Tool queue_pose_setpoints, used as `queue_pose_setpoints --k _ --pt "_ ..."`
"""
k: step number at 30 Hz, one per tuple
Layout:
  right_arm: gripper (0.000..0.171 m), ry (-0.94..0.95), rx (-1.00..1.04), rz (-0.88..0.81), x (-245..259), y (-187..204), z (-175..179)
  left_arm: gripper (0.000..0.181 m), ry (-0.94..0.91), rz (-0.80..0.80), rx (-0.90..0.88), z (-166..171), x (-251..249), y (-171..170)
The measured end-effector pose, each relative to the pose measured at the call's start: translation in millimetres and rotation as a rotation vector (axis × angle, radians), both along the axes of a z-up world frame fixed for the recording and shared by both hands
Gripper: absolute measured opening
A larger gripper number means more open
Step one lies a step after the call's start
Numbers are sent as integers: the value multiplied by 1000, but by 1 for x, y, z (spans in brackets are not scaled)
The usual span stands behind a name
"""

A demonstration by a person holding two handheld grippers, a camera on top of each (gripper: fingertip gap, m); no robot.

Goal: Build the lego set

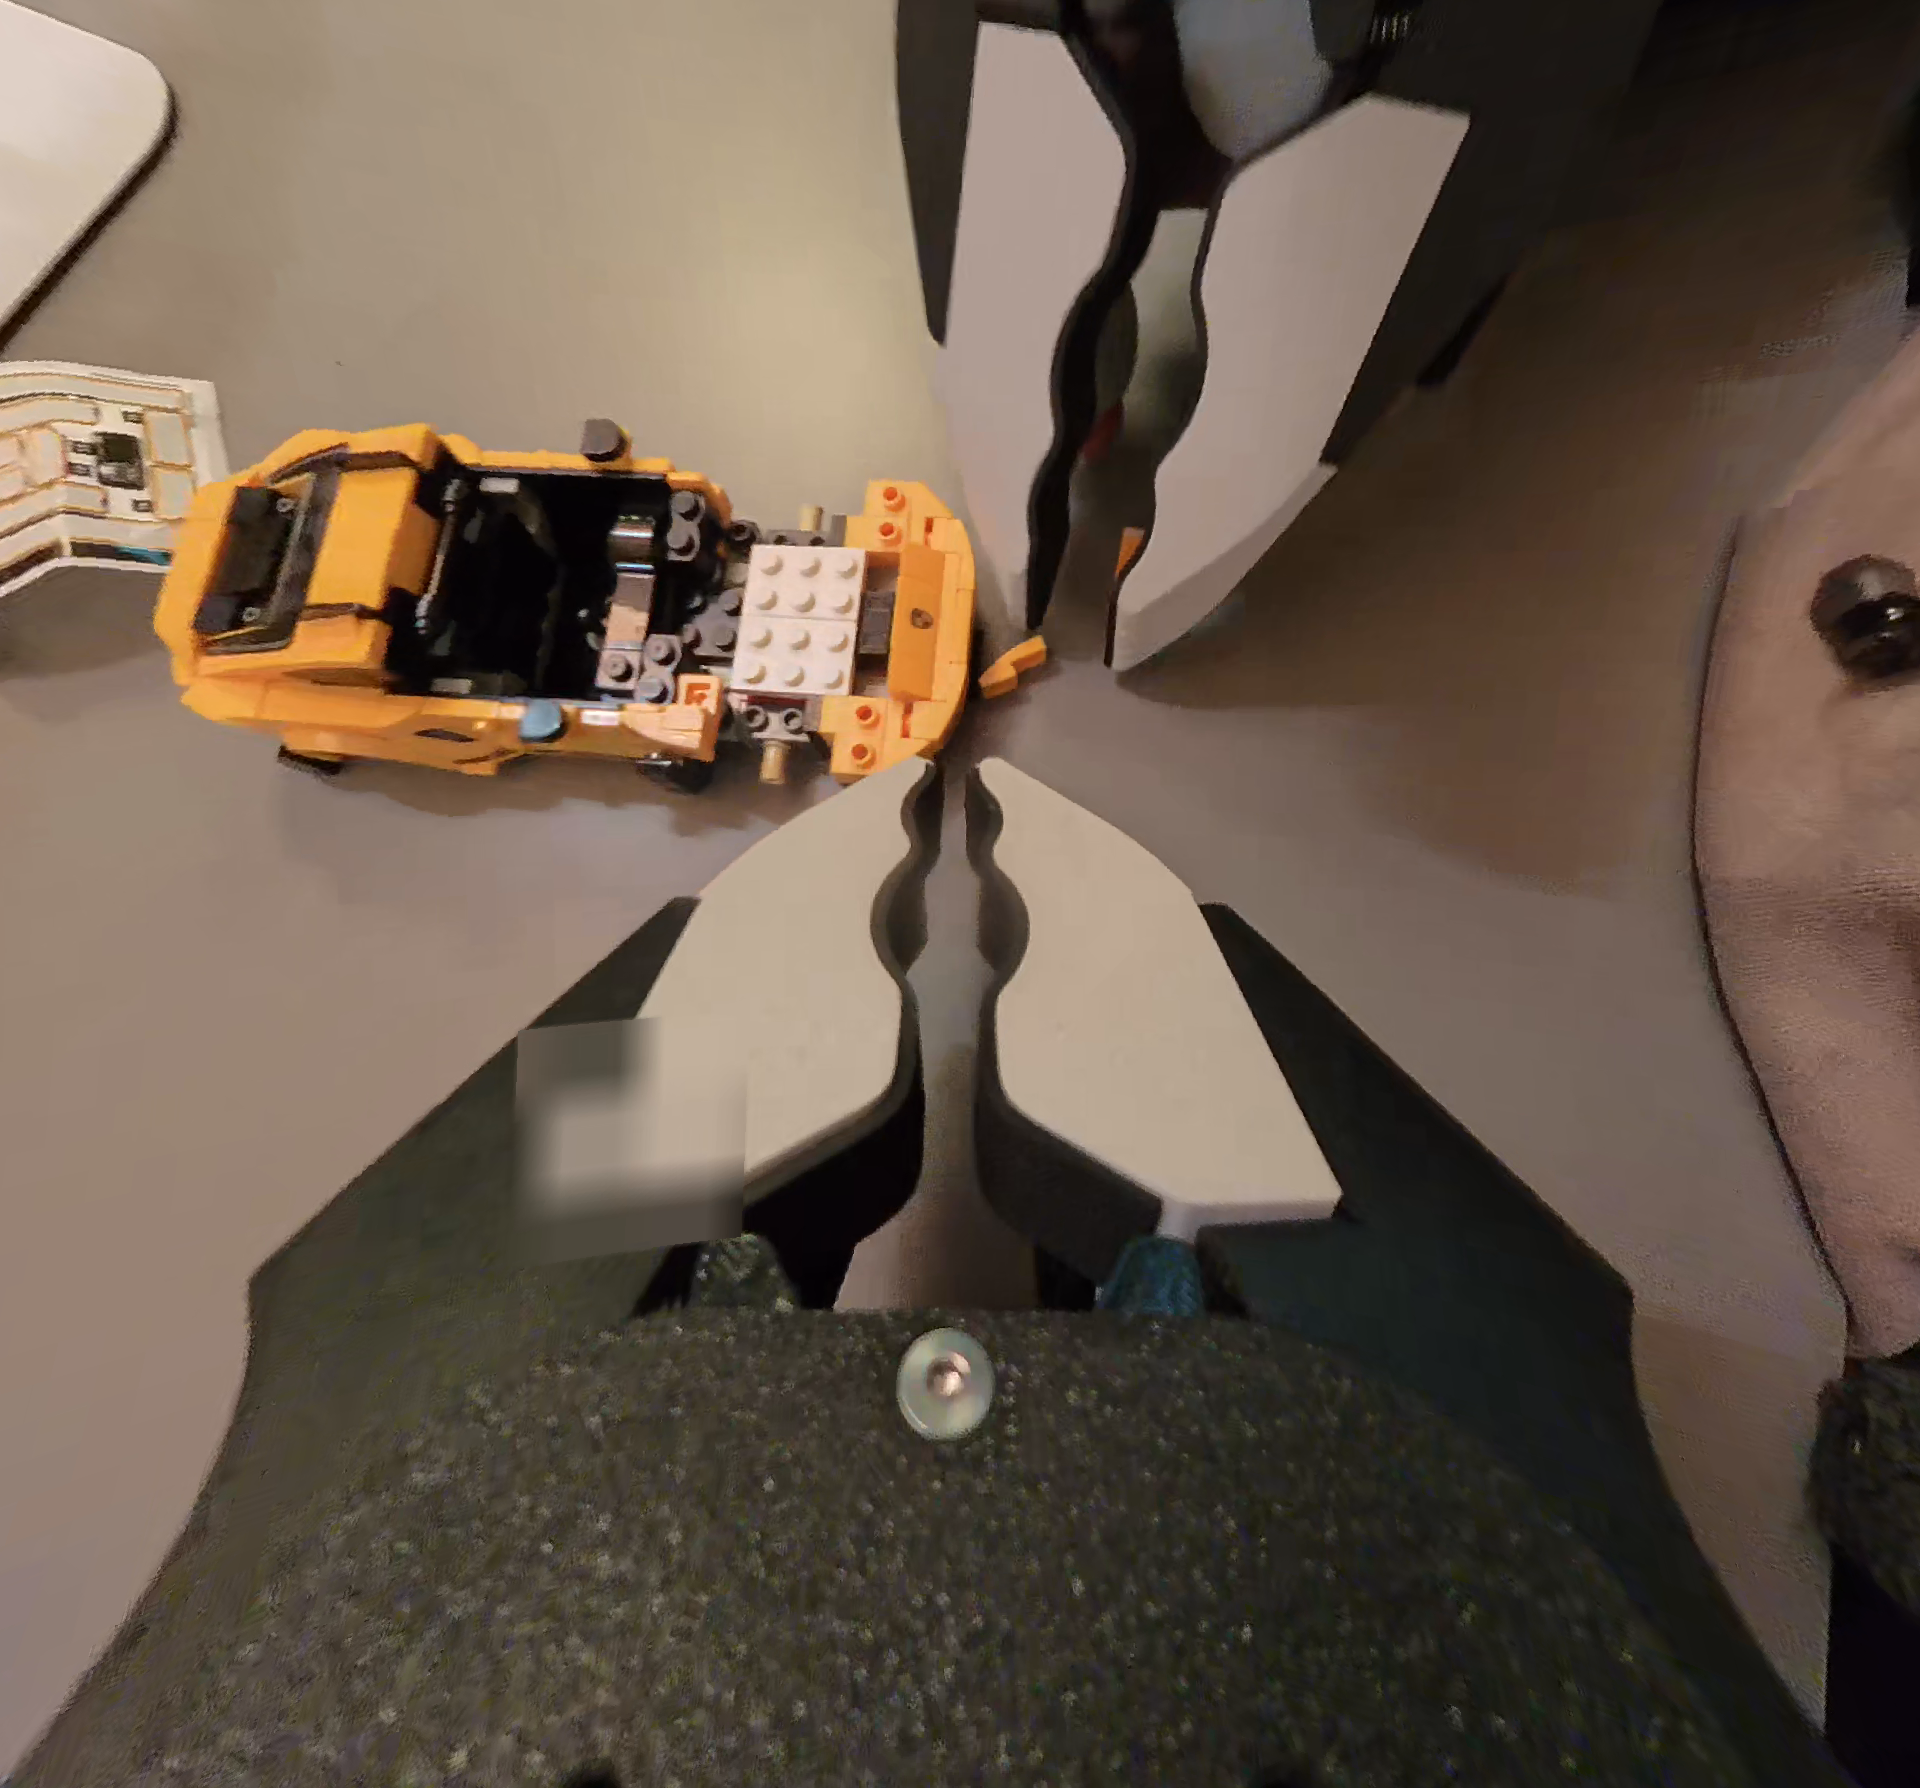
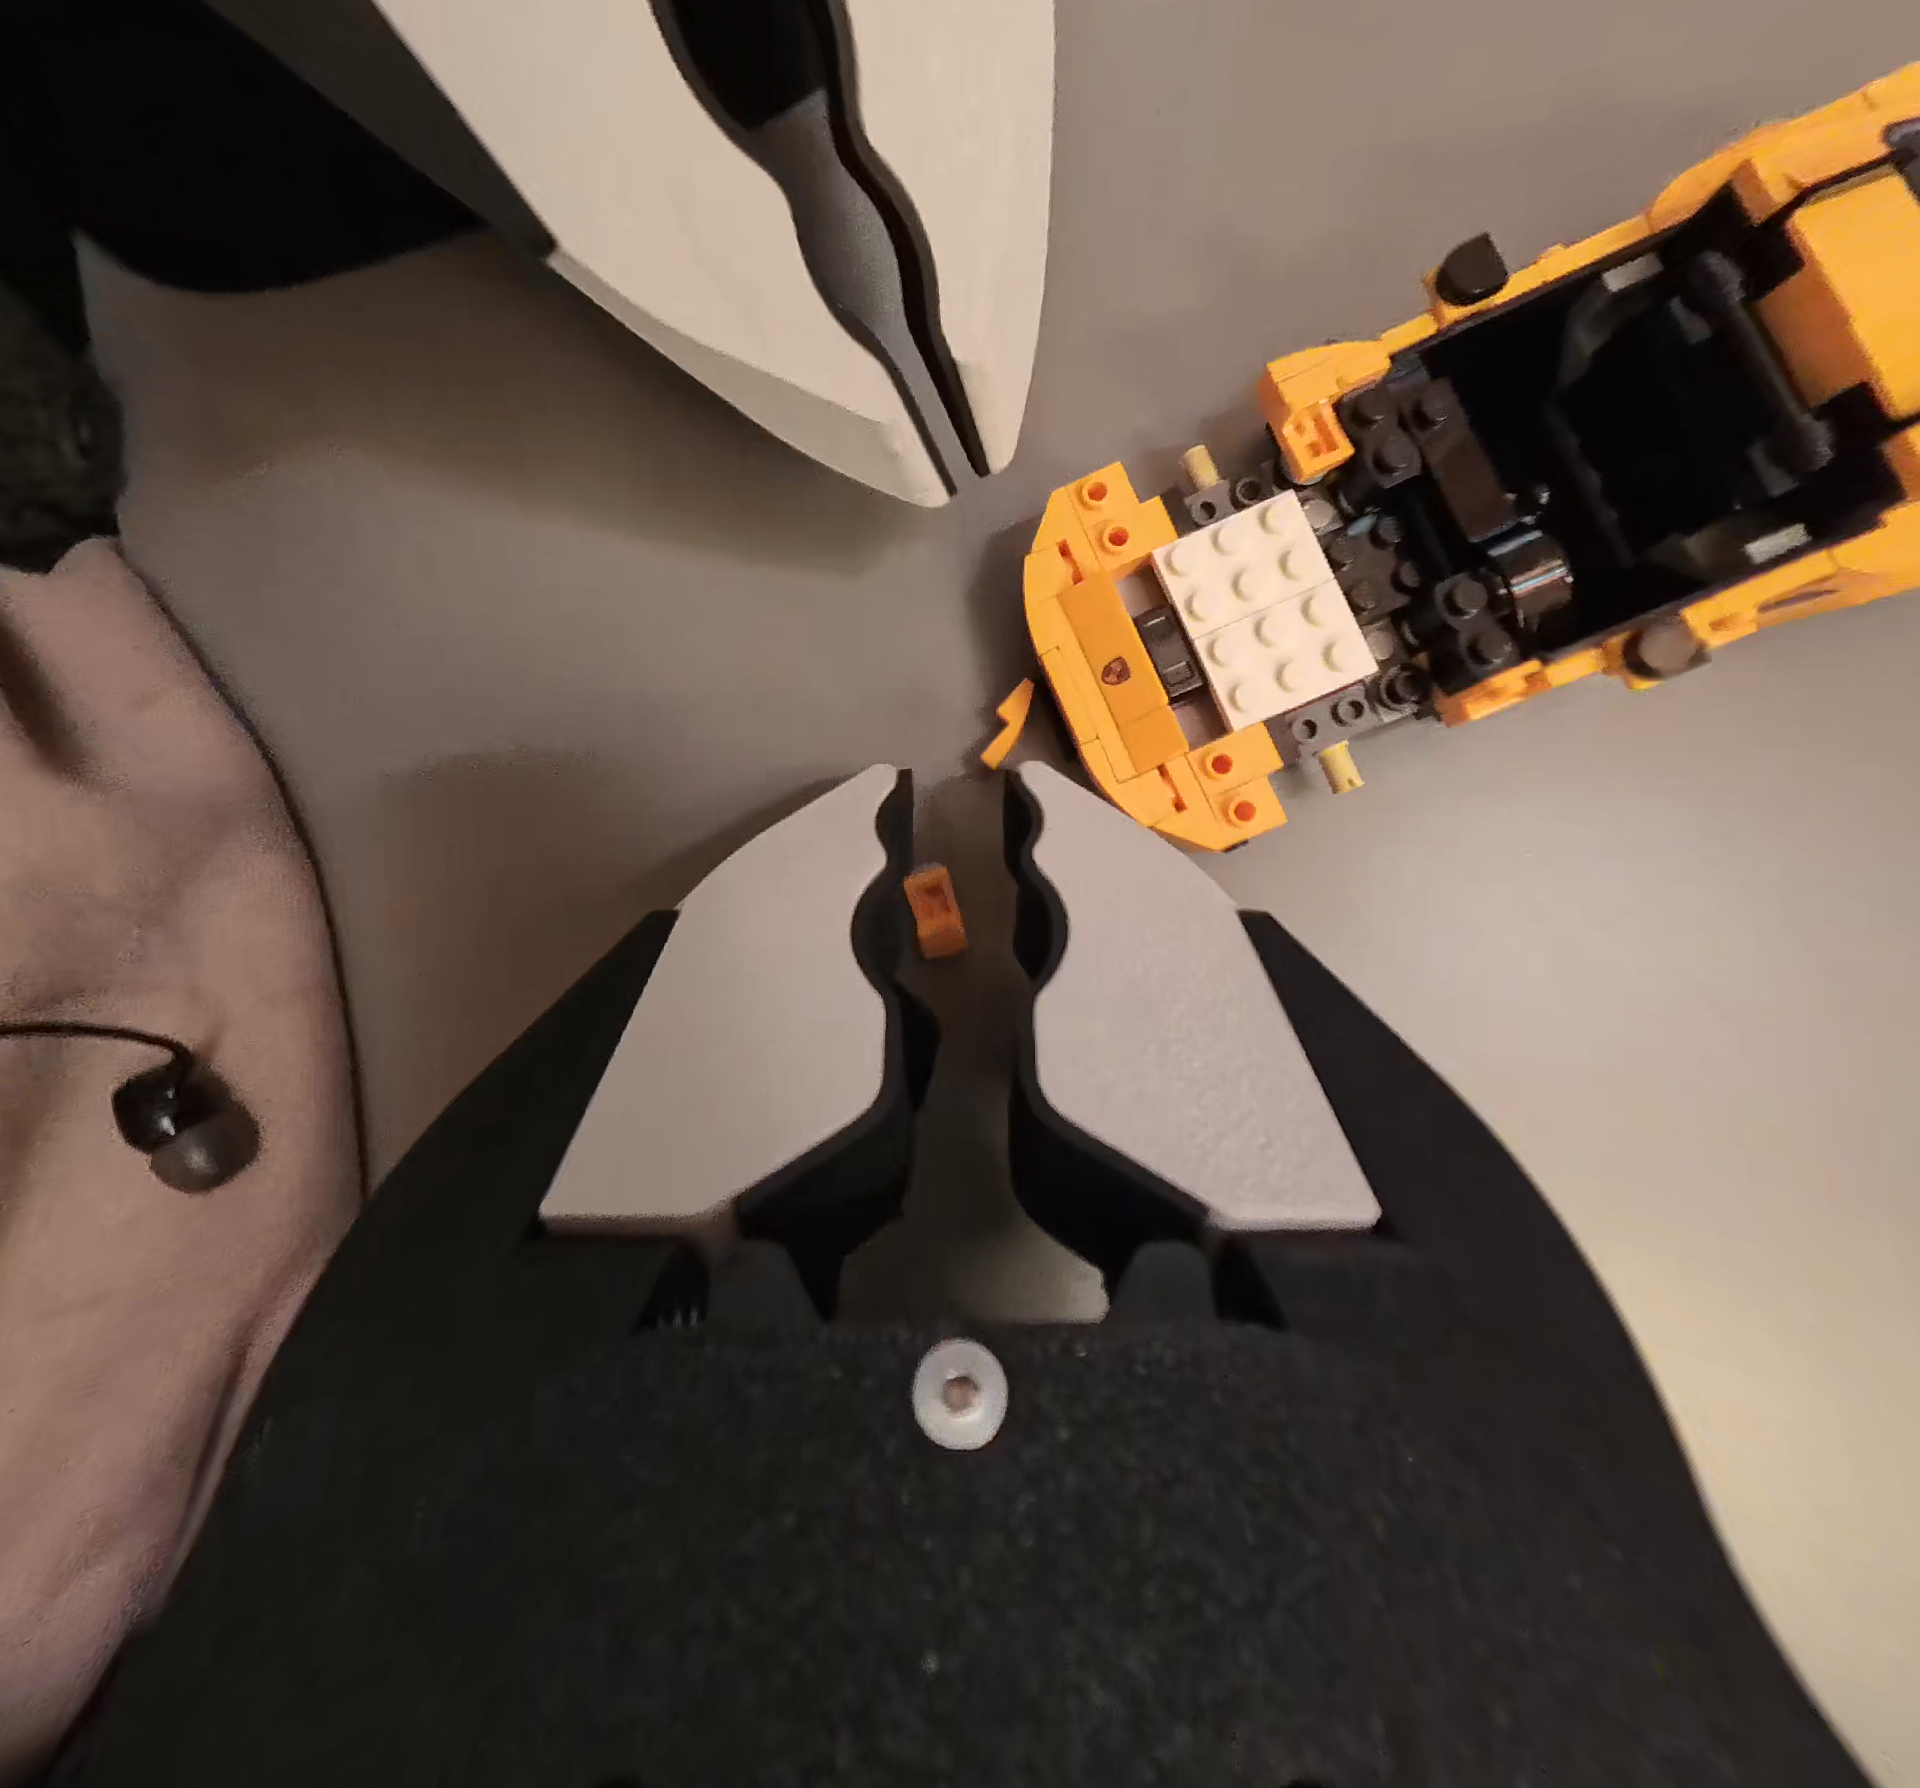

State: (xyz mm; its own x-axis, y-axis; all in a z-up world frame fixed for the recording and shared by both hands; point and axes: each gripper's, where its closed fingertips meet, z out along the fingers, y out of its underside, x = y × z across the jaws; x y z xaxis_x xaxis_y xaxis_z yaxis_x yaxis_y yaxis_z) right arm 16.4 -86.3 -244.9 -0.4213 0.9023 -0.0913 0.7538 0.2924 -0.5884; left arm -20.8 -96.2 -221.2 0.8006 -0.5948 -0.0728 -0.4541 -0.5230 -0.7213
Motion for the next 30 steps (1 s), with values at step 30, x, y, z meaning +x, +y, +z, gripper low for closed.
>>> queue_pose_setpoints --k 30 --pt "12 128 54 -13 7 21 4 8 -85 -30 -41 -9 17 -1"
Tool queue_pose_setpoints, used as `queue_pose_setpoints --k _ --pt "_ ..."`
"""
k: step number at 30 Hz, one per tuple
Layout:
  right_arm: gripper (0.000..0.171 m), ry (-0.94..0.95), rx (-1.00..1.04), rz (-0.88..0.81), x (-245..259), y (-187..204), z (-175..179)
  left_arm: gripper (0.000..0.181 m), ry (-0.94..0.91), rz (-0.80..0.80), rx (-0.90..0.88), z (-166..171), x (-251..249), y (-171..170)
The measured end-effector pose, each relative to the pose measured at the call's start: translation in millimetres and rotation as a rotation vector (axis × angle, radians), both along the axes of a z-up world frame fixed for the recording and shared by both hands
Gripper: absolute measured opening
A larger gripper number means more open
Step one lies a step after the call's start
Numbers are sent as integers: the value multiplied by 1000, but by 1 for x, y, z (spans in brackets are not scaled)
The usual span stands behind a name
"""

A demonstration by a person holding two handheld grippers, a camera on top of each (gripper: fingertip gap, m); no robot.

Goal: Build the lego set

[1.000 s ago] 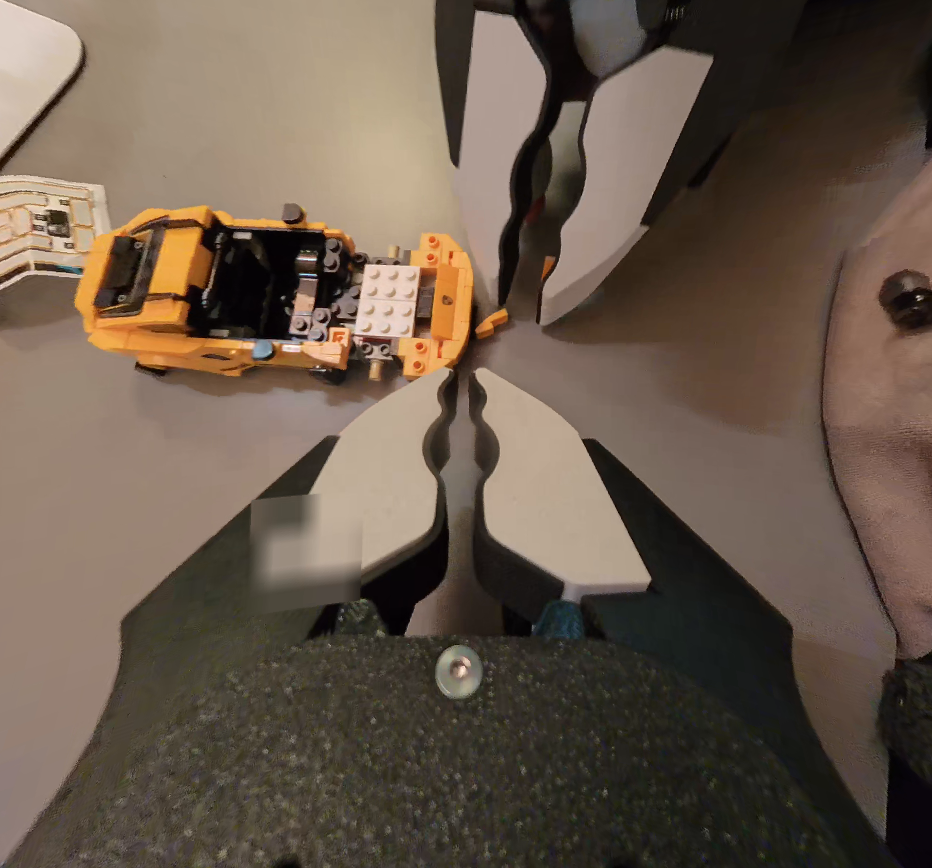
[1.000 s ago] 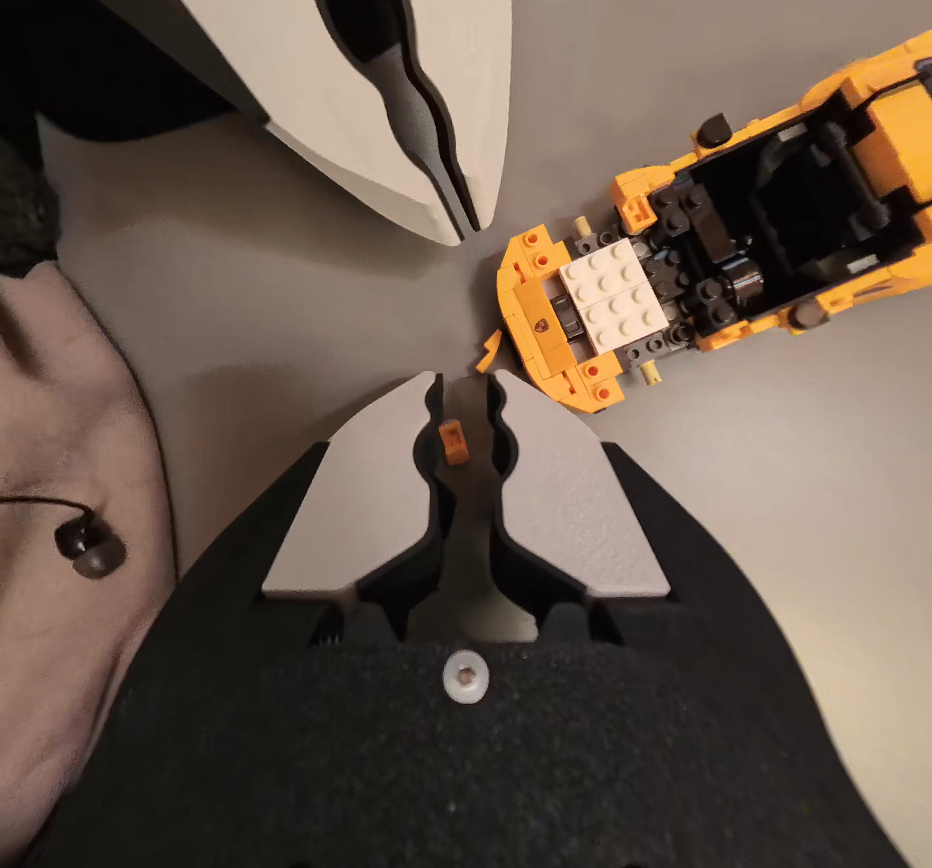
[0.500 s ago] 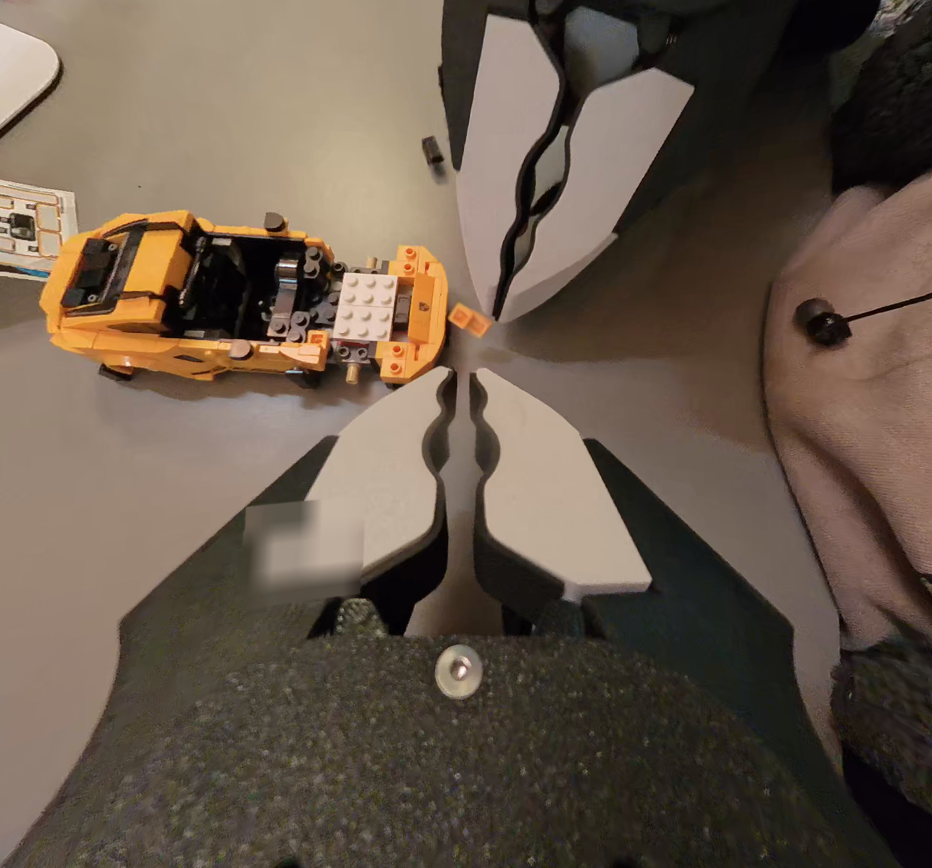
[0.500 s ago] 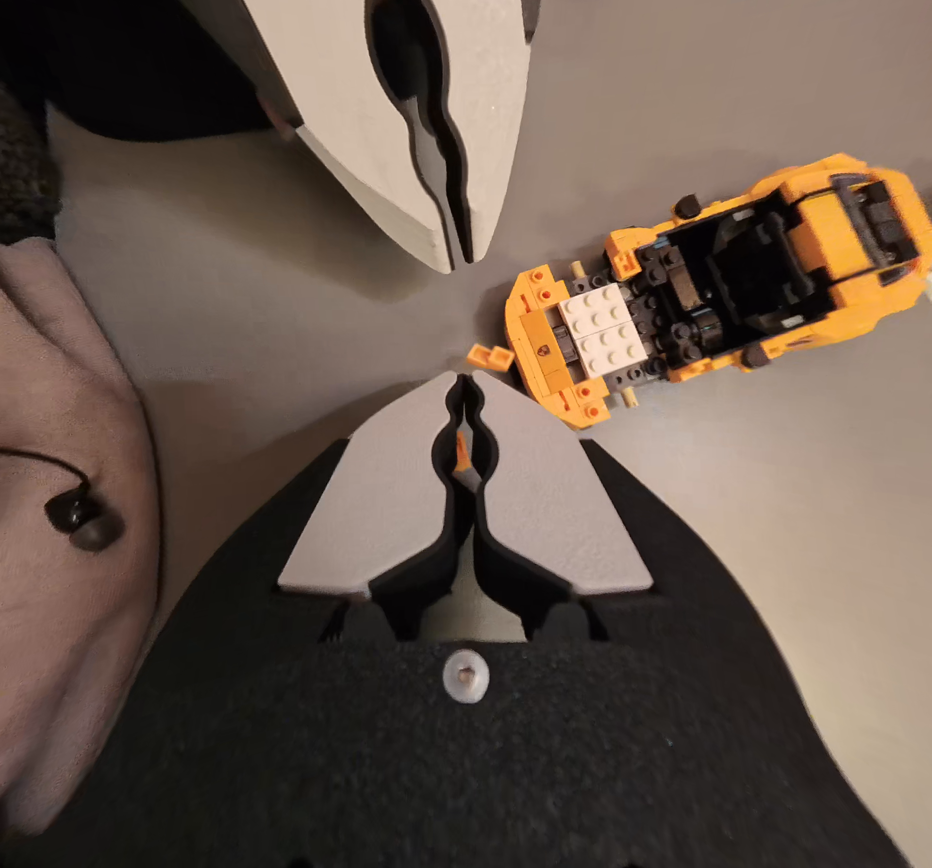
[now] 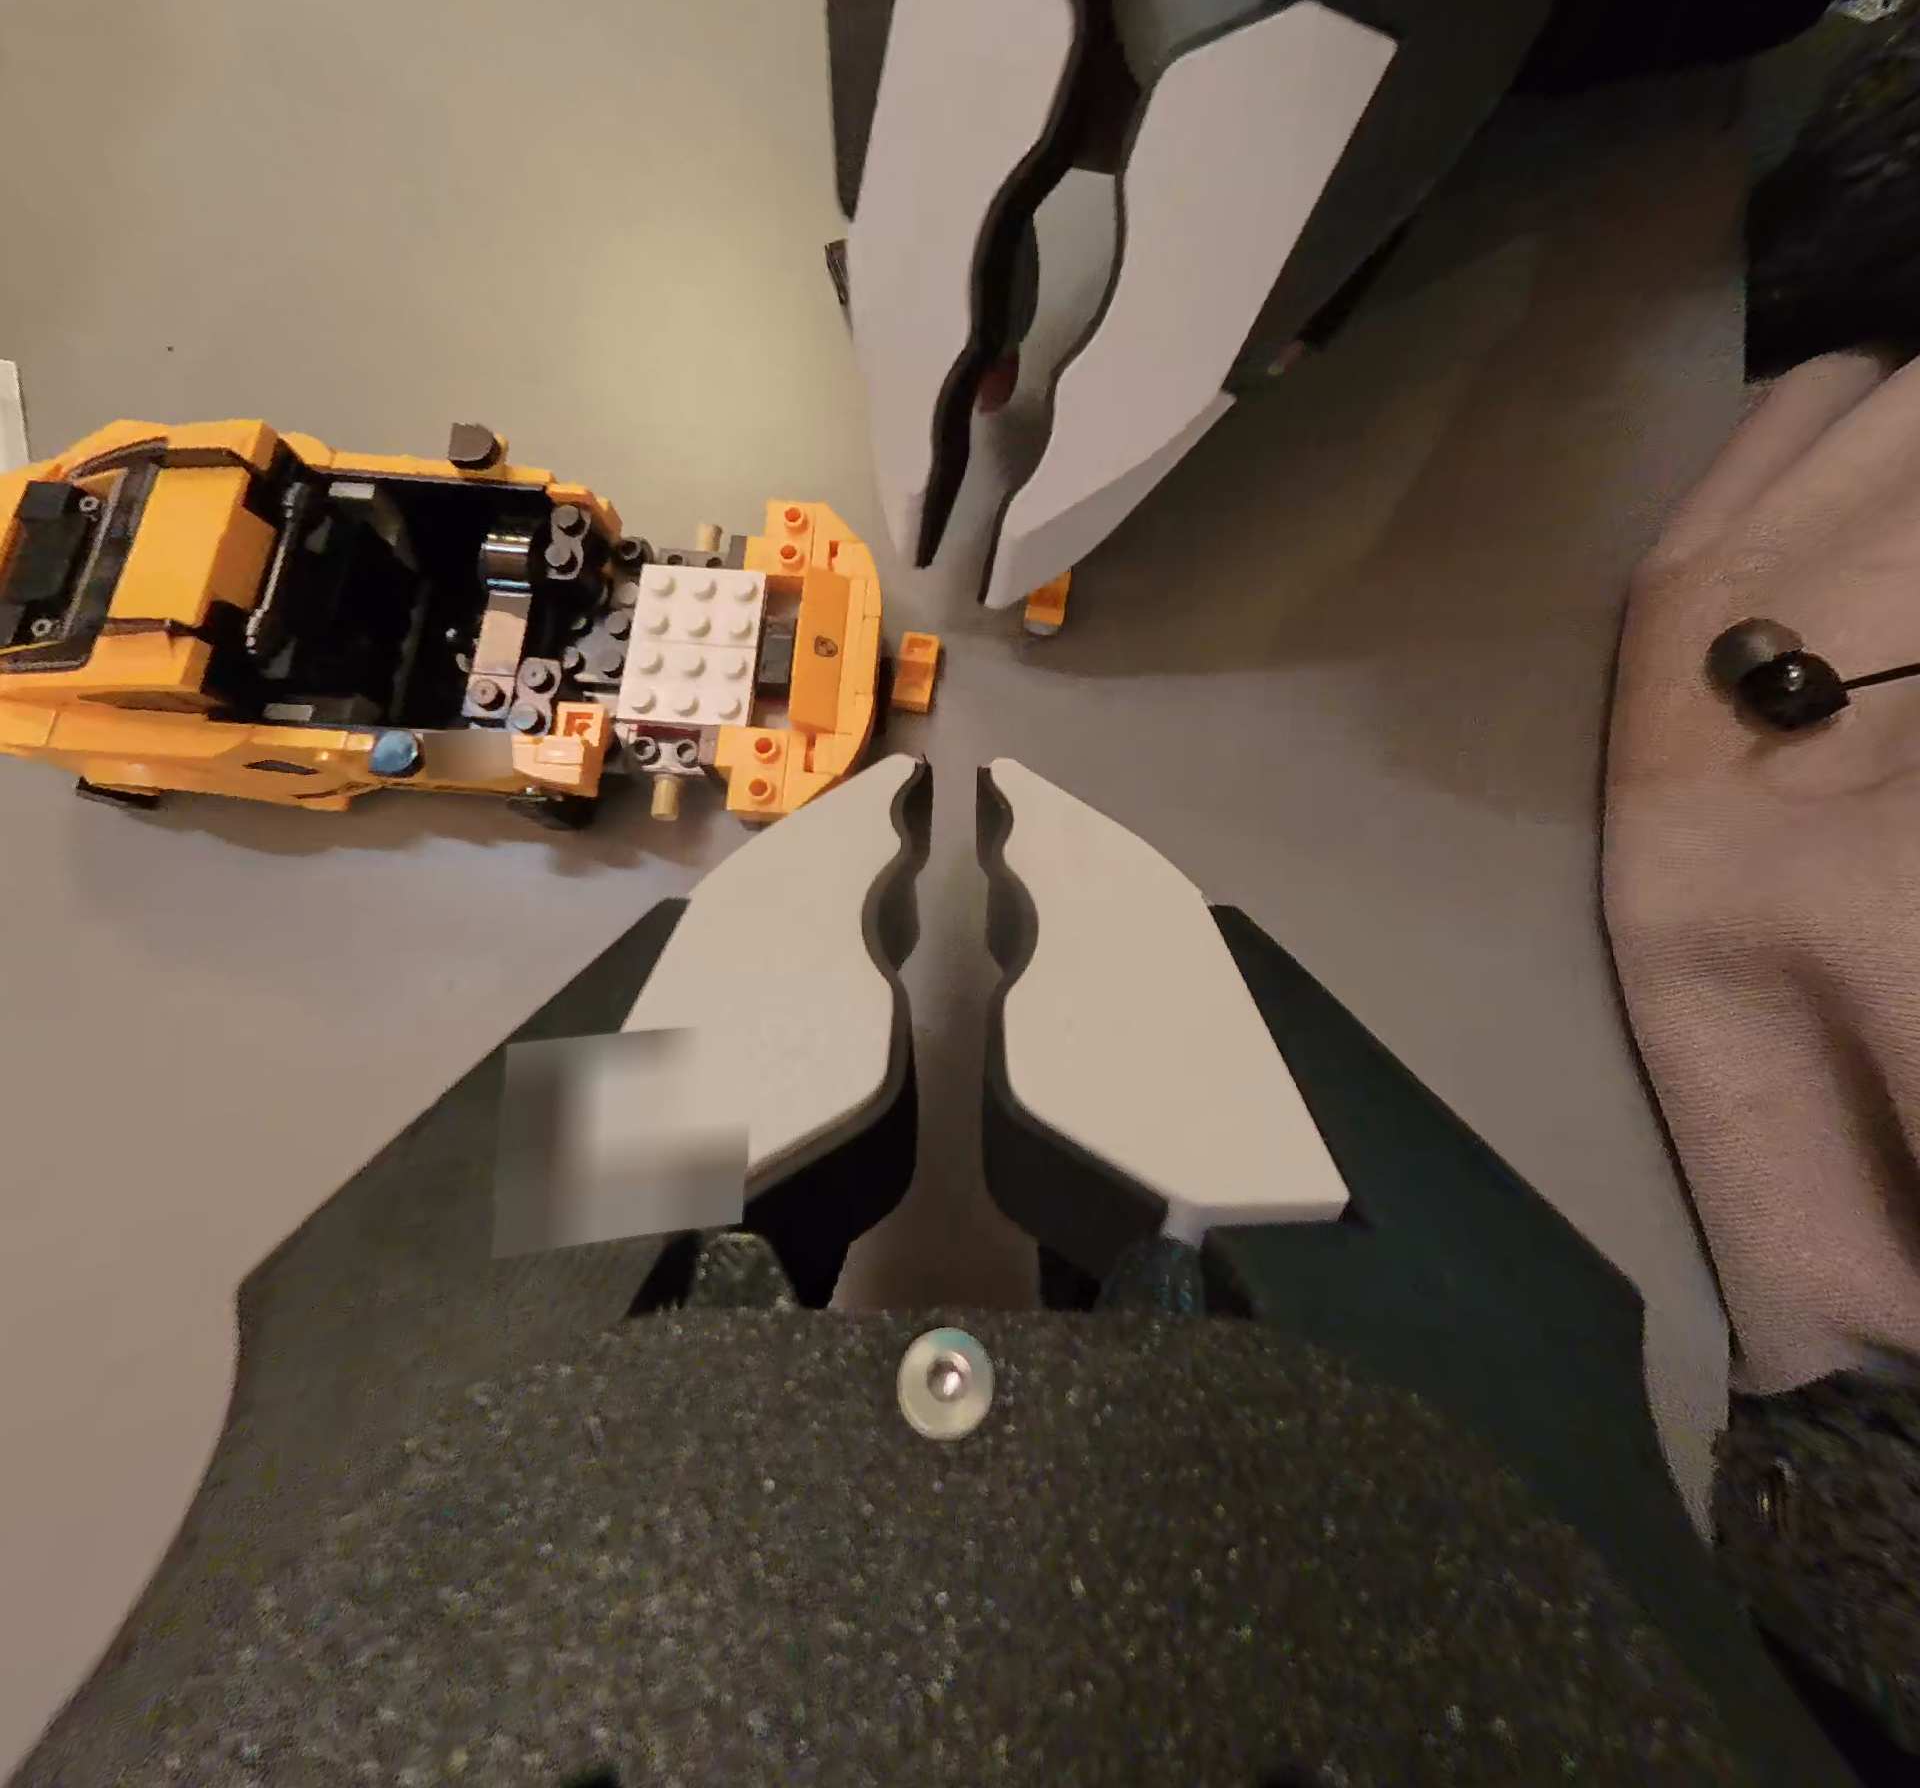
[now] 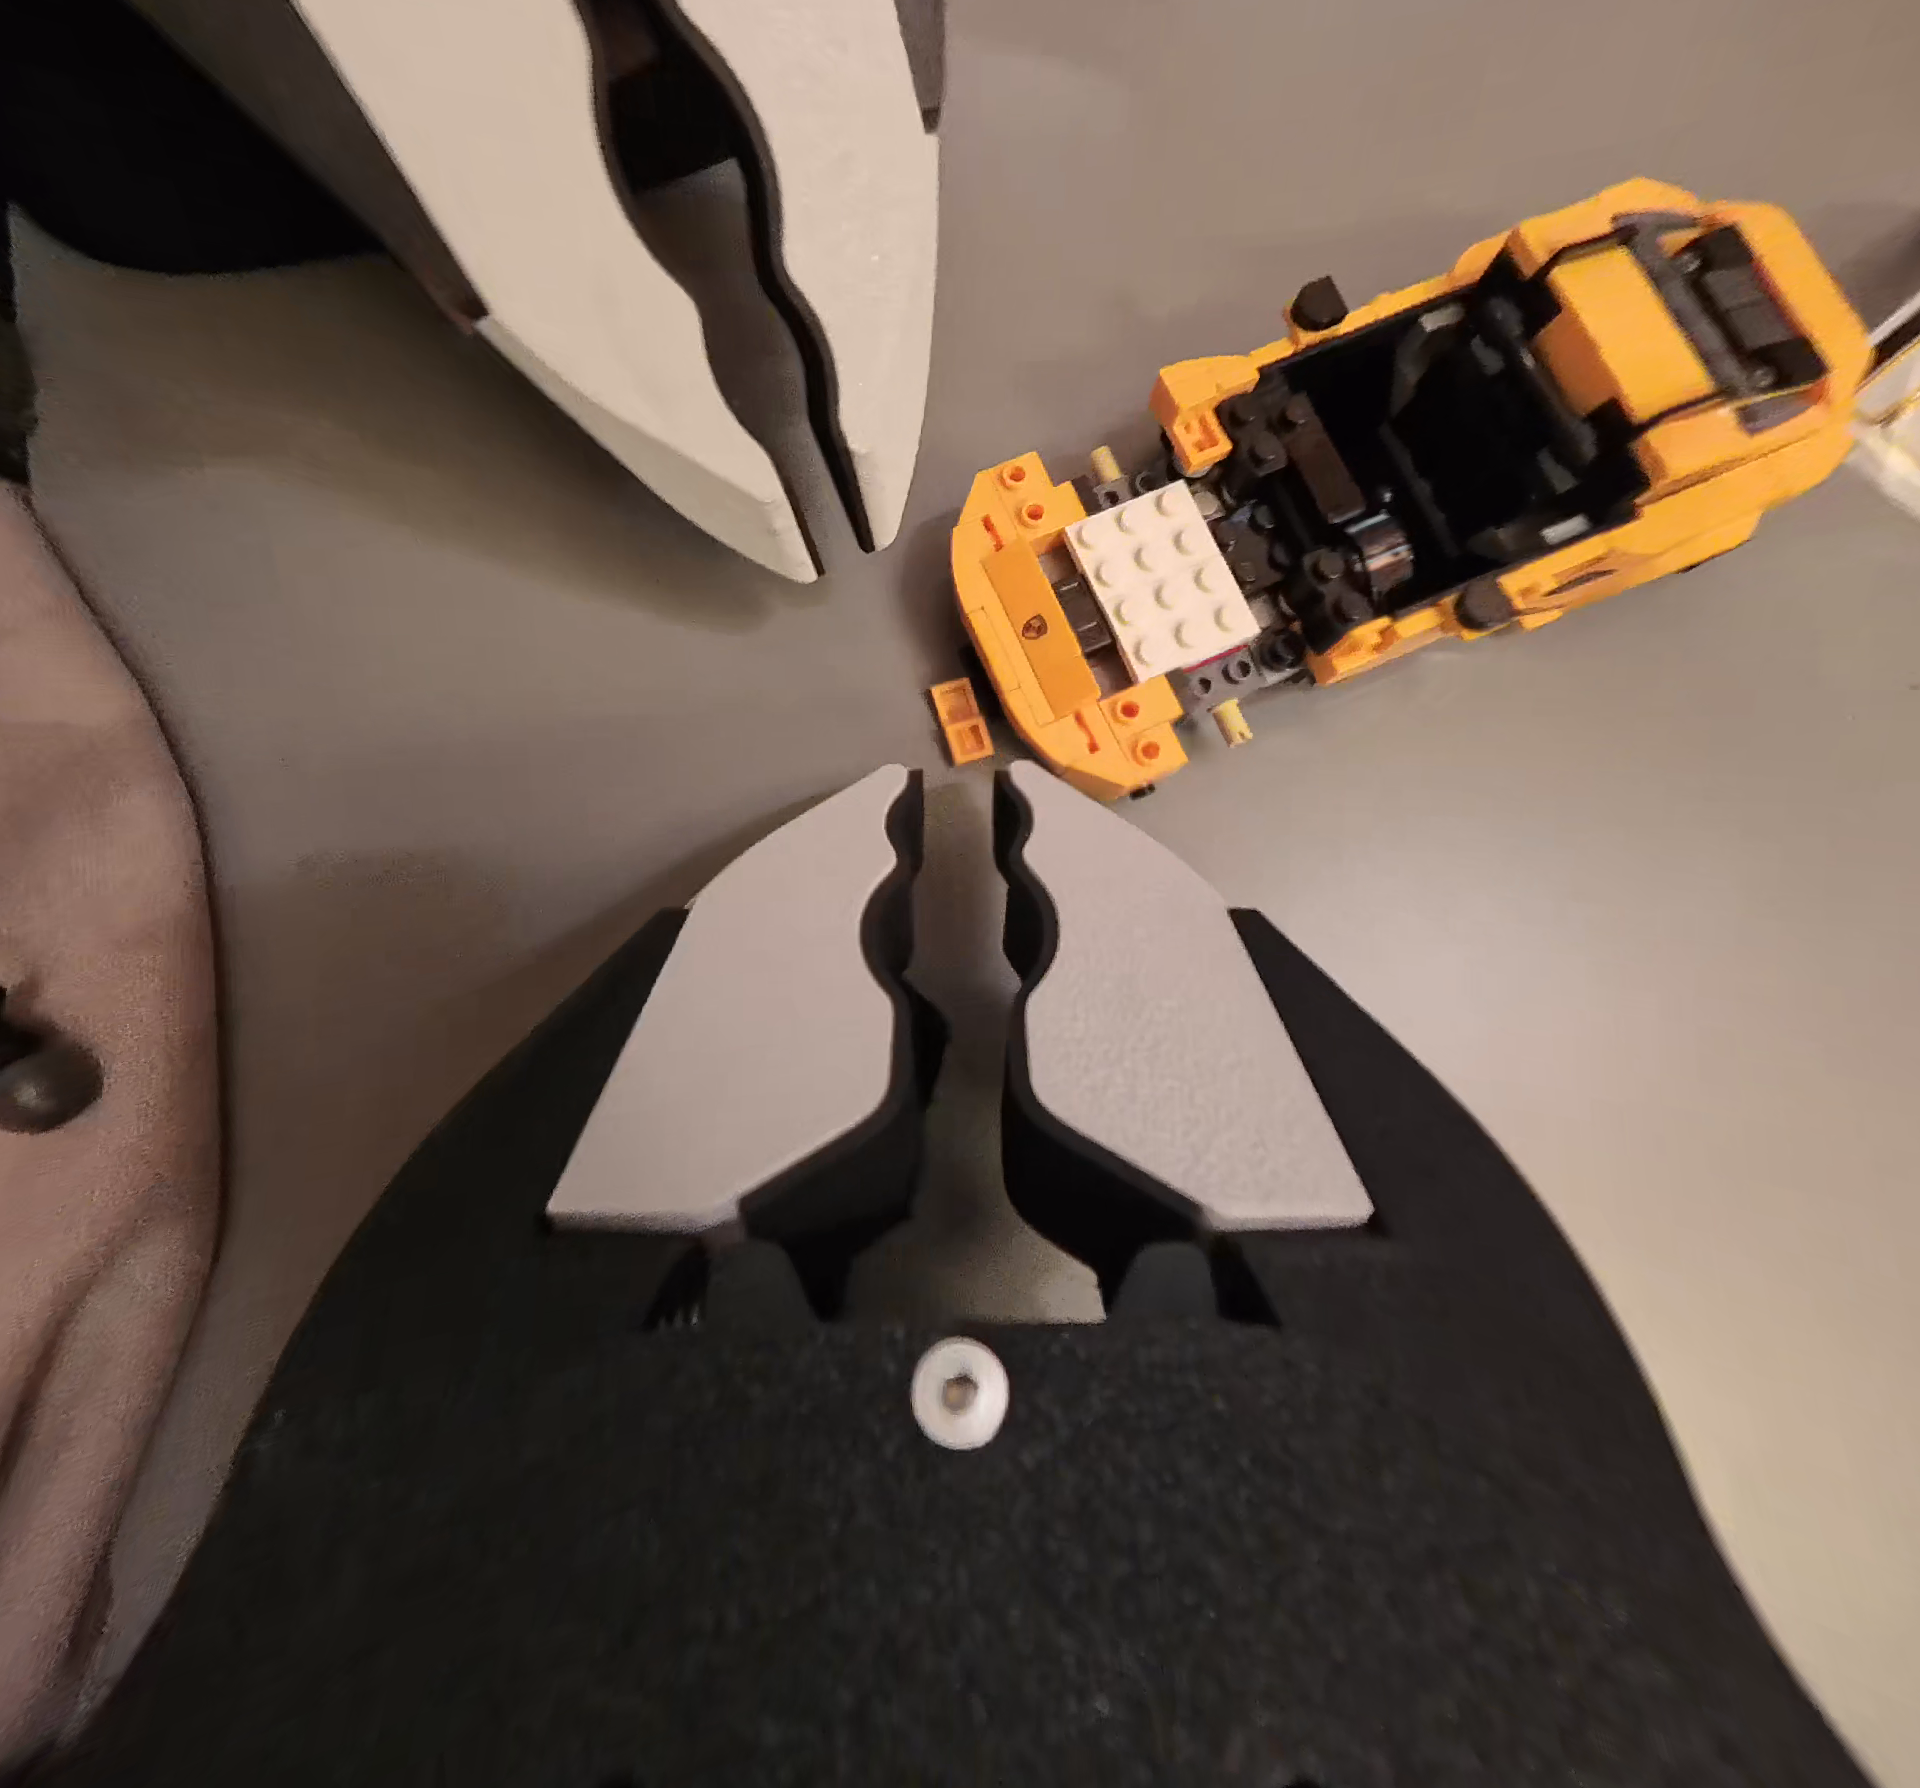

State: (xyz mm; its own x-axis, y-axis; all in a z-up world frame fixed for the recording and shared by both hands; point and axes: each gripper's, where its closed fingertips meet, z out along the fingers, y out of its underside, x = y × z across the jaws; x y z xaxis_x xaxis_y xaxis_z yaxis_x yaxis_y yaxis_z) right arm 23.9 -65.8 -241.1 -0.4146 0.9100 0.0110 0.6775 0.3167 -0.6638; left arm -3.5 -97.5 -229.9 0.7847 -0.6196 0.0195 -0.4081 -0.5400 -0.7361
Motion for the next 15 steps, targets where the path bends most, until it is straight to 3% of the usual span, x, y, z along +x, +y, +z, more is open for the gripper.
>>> queue_pose_setpoints --k 10,15 --pt "13 -118 31 -54 -12 -7 -13 6 -19 -5 14 3 -1 -3" --pt "1 -128 74 10 -15 -11 -12 6 -21 -17 15 4 0 -5"
